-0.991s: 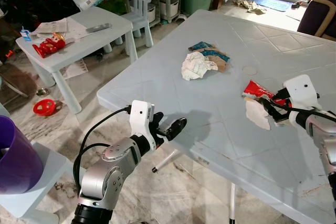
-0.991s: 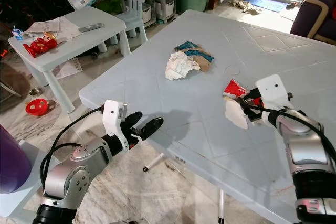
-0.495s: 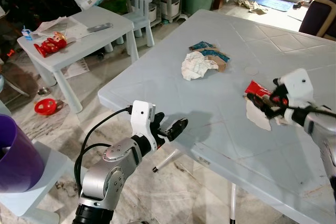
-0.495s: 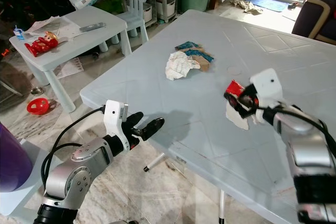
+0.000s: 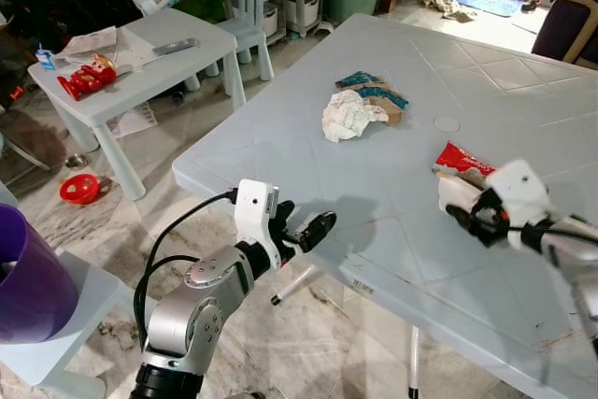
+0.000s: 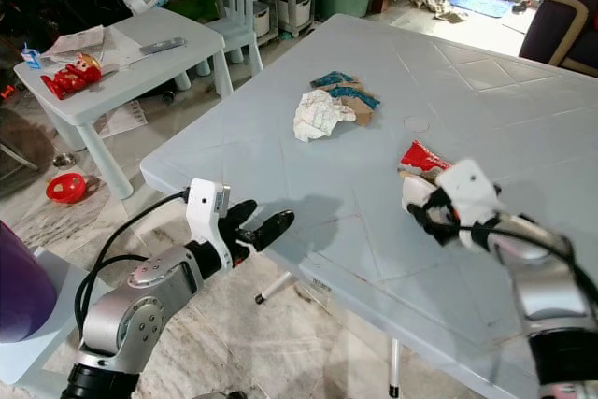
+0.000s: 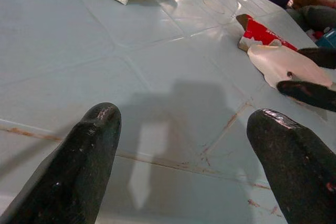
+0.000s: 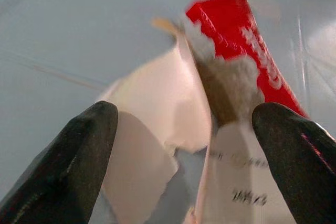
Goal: Picking trash to rubbish bin
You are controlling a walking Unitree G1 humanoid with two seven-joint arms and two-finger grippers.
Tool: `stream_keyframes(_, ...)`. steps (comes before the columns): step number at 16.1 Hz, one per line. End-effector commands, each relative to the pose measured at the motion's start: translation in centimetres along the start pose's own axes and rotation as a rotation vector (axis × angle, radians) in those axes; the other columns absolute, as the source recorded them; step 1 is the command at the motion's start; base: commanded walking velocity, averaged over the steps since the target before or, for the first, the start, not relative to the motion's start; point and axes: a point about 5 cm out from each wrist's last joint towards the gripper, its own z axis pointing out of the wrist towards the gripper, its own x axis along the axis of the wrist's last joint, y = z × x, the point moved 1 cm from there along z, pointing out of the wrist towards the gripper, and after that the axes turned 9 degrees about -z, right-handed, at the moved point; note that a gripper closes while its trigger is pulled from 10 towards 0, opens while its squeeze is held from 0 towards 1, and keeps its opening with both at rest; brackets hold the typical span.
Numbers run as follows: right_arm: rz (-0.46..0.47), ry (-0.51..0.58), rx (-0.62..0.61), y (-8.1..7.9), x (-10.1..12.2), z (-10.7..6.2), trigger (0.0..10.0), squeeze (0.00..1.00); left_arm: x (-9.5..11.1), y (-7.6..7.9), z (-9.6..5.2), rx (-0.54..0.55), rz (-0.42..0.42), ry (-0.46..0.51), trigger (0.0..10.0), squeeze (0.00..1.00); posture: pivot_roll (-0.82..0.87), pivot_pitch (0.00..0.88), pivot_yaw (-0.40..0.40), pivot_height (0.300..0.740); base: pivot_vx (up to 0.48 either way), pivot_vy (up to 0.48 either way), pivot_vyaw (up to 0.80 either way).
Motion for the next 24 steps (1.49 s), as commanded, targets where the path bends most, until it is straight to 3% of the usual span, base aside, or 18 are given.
stream_keyframes(1, 0.025, -0.021, -0.040, -0.1, -0.6, 0.2, 3.2, 0.00, 0.2, 0.2, 0.1, -0.001, 0.022, -0.001, 10.0, 0.00, -0.07, 0.097, -0.014, 0.740, 0.000, 0.000, 0.00)
stream_keyframes(2, 0.054, -0.025, -0.060, -0.3, -0.8, 0.5, 0.0, 0.00, 0.3, 0.2, 0.1, 0.000, 0.023, 0.001, 10.0, 0.00, -0.07, 0.096, -0.015, 0.740, 0.000, 0.000, 0.00)
stream_keyframes(5, 0.143, -0.016, -0.083, -1.3, -1.0, 1.1, 0.0, 0.00, 0.4, 0.2, 0.1, 0.002, 0.024, 0.004, 10.0, 0.00, -0.07, 0.095, -0.018, 0.740, 0.000, 0.000, 0.00)
stream_keyframes(9, 0.155, 0.018, -0.063, -2.4, -0.3, 1.7, 0.0, 0.00, 0.3, 0.2, 0.2, 0.003, 0.024, 0.005, 10.0, 0.00, -0.07, 0.094, -0.021, 0.740, 0.000, 0.000, 0.00)
stream_keyframes(16, 0.157, 0.040, -0.050, -2.4, 0.2, 1.7, 0.0, 0.00, 0.3, 0.3, 0.4, 0.004, 0.023, 0.012, 10.0, 0.00, -0.08, 0.091, -0.026, 0.740, 0.000, 0.000, 0.00)
stream_keyframes(19, 0.184, 0.072, -0.008, -3.0, 0.9, 1.7, 0.0, 0.00, 0.5, 0.2, 0.5, 0.008, 0.028, 0.017, 10.0, 0.00, -0.08, 0.089, -0.027, 0.740, 0.000, 0.000, 0.00)
stream_keyframes(24, 0.227, 0.155, 0.138, -5.5, 2.3, 1.4, 0.0, 0.00, 0.4, 0.3, 0.6, 0.007, 0.030, 0.015, 10.0, 0.00, -0.08, 0.089, -0.023, 0.740, 0.000, 0.000, 0.00)
